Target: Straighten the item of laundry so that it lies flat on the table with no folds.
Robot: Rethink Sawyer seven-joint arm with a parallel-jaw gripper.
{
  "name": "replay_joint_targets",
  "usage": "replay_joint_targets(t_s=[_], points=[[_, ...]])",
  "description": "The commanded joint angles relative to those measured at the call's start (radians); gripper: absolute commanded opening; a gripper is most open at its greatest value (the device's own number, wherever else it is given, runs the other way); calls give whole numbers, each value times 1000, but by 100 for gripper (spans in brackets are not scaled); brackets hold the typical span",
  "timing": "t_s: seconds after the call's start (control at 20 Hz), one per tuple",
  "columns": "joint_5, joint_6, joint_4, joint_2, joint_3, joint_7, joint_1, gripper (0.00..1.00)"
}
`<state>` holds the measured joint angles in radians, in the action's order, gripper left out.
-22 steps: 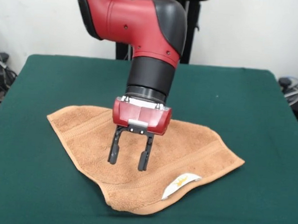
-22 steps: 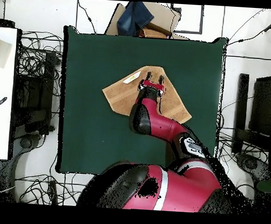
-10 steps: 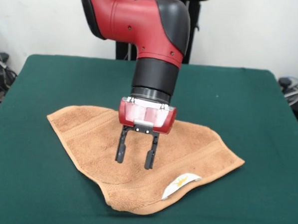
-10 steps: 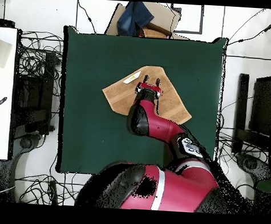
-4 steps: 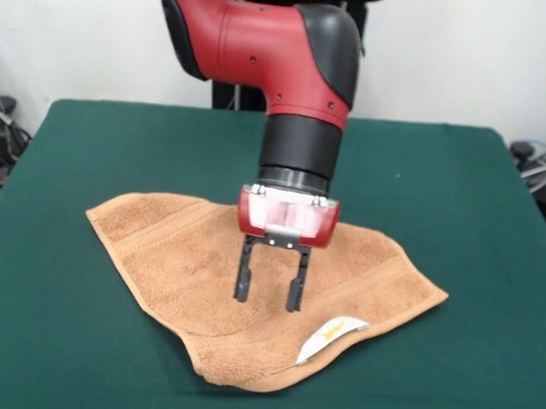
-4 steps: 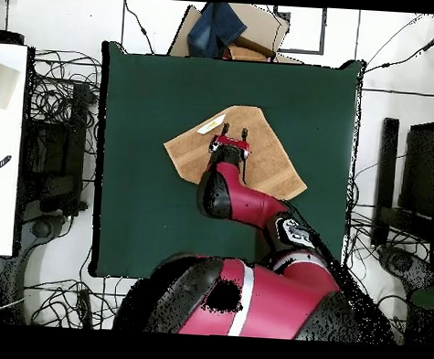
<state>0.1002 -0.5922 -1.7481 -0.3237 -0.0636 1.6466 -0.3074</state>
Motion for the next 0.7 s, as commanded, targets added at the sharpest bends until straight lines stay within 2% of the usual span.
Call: replay_joint_targets(t_s=[0.05,0.35,0.7], points=[[55,29,21,71,-4,140,18,100],[133,57,80,133,-38,136,-35,100],[142,98,71,102,-36,149,-32,100]])
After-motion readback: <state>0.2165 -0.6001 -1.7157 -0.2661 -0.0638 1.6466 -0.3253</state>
